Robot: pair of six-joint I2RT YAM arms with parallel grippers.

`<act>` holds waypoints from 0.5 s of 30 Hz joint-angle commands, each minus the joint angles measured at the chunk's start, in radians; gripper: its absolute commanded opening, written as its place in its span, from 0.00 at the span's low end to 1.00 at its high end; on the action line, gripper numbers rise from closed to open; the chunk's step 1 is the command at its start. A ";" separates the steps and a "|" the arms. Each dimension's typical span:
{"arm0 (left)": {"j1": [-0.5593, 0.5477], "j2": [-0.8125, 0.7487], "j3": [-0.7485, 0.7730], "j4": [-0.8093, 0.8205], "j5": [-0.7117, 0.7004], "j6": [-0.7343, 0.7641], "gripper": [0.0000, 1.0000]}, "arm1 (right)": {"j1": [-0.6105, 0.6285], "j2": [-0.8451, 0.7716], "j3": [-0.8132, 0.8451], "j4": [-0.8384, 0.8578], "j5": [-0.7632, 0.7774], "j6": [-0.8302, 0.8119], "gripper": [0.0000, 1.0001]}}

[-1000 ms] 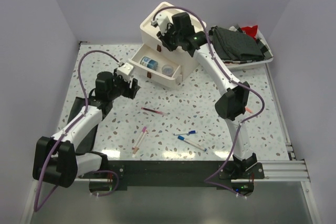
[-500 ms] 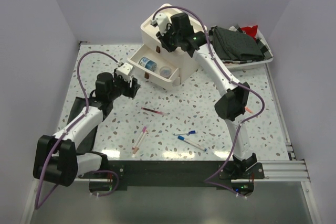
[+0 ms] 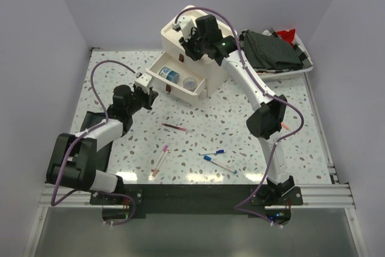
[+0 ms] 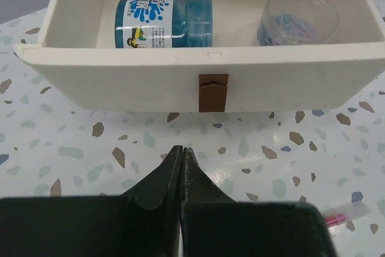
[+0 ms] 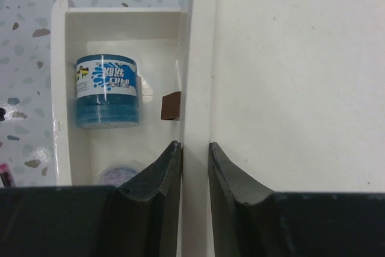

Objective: Sort the stationery into containers
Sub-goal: Close the drawer in the storage box.

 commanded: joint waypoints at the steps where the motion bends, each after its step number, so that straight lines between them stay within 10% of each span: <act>1: 0.011 0.057 0.029 0.170 -0.019 0.015 0.00 | 0.027 -0.062 0.022 -0.024 -0.056 0.009 0.00; 15: 0.022 0.338 0.327 0.240 -0.085 0.004 0.00 | 0.024 -0.069 -0.012 -0.042 -0.080 0.011 0.00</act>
